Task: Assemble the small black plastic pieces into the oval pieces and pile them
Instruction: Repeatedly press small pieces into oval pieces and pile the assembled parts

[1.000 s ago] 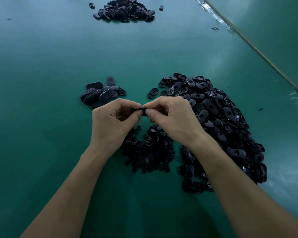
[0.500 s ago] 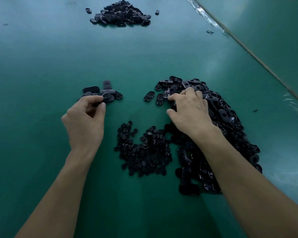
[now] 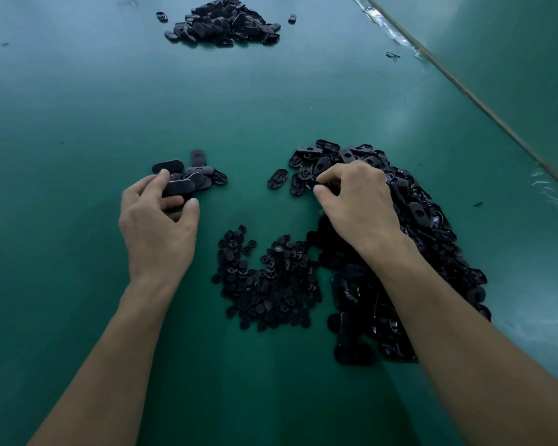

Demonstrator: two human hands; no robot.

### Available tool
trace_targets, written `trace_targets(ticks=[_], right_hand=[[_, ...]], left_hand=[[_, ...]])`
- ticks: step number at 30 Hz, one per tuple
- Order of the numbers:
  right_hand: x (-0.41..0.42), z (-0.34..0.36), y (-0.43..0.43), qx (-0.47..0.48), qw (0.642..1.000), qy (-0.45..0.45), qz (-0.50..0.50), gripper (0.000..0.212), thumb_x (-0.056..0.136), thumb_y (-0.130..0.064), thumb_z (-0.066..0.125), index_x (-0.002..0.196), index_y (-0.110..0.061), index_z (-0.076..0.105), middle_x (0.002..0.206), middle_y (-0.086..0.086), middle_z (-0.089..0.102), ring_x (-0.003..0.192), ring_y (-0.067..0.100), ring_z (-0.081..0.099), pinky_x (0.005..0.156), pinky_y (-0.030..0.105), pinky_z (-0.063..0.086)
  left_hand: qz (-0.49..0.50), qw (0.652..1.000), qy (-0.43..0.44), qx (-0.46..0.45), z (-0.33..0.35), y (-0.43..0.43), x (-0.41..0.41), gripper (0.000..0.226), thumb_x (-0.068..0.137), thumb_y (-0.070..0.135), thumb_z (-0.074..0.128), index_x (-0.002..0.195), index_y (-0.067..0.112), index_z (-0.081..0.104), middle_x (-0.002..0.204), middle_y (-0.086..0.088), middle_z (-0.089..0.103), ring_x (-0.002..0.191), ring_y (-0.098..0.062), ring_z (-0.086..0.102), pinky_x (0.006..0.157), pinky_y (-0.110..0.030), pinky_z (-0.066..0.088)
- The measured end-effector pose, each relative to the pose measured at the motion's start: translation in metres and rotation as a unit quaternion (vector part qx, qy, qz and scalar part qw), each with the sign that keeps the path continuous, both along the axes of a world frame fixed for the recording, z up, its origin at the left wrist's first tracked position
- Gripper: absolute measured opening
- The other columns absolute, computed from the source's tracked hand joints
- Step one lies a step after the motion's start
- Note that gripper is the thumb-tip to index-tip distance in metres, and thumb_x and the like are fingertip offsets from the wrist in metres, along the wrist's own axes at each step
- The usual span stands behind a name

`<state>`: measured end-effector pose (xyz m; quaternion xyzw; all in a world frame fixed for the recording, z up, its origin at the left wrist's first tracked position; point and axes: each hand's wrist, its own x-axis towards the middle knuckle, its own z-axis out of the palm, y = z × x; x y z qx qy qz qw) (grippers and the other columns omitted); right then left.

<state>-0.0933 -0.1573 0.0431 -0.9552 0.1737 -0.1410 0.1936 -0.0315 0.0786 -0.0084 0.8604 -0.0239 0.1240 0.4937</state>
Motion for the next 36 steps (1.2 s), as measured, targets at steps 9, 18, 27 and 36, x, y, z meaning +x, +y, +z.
trace_targets(ticks=[9, 18, 27, 36], right_hand=[[-0.001, 0.002, 0.0, 0.016, 0.999, -0.05, -0.012, 0.013, 0.097, -0.02, 0.066, 0.106, -0.016, 0.075, 0.097, 0.002, 0.074, 0.087, 0.019, 0.07, 0.081, 0.039, 0.059], [0.001, 0.0, -0.005, 0.0, 0.993, -0.116, -0.031, 0.018, 0.1, -0.016, 0.06, 0.112, -0.012, 0.073, 0.103, 0.005, 0.073, 0.095, 0.02, 0.066, 0.087, 0.034, 0.055], [-0.003, -0.001, -0.004, -0.015, 0.992, -0.122, -0.041, 0.016, 0.099, -0.024, 0.063, 0.11, -0.02, 0.074, 0.097, -0.001, 0.076, 0.088, 0.02, 0.07, 0.08, 0.035, 0.058], [-0.003, 0.0, -0.002, 0.005, 0.992, -0.122, -0.035, 0.015, 0.098, -0.02, 0.064, 0.109, -0.019, 0.074, 0.1, -0.001, 0.076, 0.09, 0.019, 0.071, 0.084, 0.037, 0.058]], left_hand=[[-0.006, 0.998, -0.056, -0.025, 0.004, -0.003, -0.006, 0.041, 0.091, 0.013, 0.069, 0.132, 0.017, 0.061, 0.124, 0.001, 0.05, 0.077, 0.014, 0.062, 0.069, 0.001, 0.044], [-0.128, 0.988, -0.074, -0.039, 0.003, -0.015, -0.017, 0.019, 0.091, 0.012, 0.072, 0.096, 0.03, 0.069, 0.086, 0.012, 0.069, 0.063, 0.0, 0.06, 0.056, -0.009, 0.046], [-0.14, 0.986, -0.07, -0.051, 0.002, -0.016, -0.017, 0.031, 0.09, 0.016, 0.072, 0.091, 0.045, 0.065, 0.086, 0.014, 0.069, 0.064, -0.001, 0.059, 0.055, -0.01, 0.045], [-0.147, 0.986, -0.072, -0.043, 0.002, -0.015, -0.018, 0.026, 0.09, 0.014, 0.072, 0.092, 0.039, 0.066, 0.086, 0.014, 0.069, 0.064, 0.0, 0.059, 0.055, -0.009, 0.045]])
